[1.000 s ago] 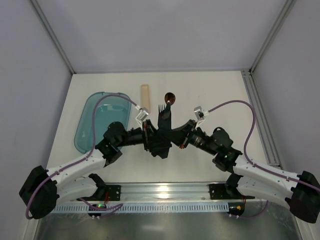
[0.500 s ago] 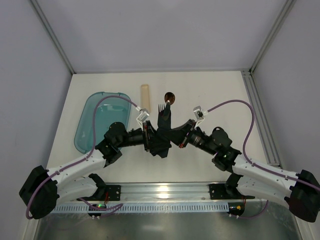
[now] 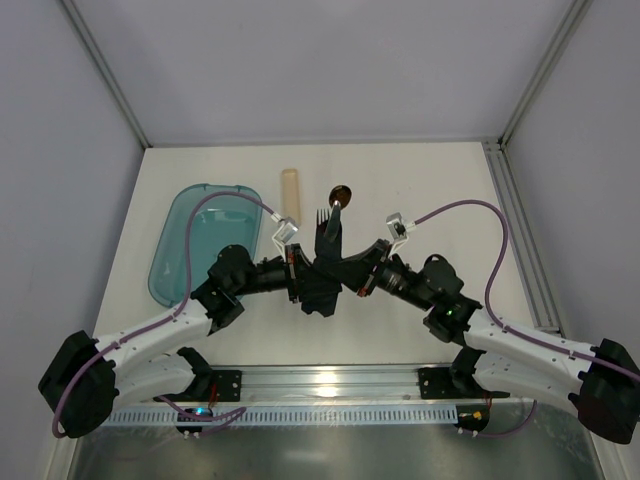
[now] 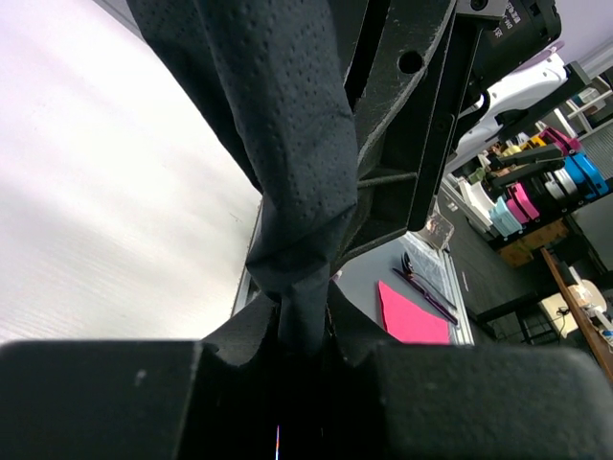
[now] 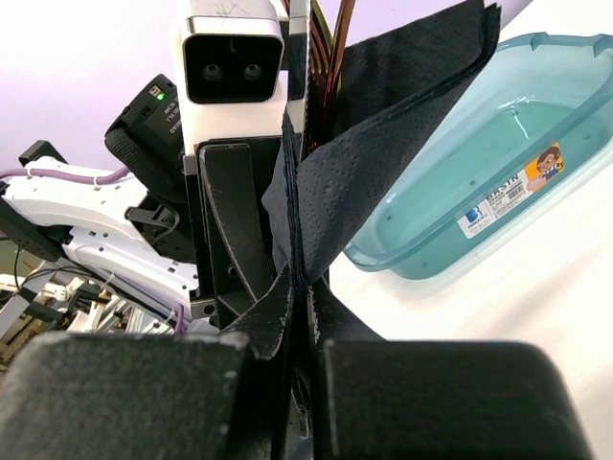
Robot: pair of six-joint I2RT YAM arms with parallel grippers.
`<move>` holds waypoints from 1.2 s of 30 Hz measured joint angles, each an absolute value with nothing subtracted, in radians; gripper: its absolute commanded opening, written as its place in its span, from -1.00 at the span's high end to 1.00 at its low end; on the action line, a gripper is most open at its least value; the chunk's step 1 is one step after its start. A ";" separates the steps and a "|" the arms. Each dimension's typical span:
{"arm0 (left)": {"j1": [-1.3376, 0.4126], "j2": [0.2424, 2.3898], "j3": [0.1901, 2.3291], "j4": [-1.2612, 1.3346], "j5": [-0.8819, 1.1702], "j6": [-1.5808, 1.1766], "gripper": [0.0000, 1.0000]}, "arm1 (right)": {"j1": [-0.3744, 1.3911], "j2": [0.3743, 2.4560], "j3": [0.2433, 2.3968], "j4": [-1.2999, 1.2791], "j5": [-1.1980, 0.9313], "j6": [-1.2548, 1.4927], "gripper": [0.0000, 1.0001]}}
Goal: Place the utensils on the paper napkin and roll it up
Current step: Roll the napkin, then place the utensils in the bin.
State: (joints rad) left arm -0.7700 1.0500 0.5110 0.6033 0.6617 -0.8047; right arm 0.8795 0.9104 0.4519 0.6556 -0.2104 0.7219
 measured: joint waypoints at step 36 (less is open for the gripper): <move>-0.078 1.161 0.860 -0.028 0.667 -0.714 0.99 | 0.866 0.514 0.441 0.252 0.004 0.685 0.00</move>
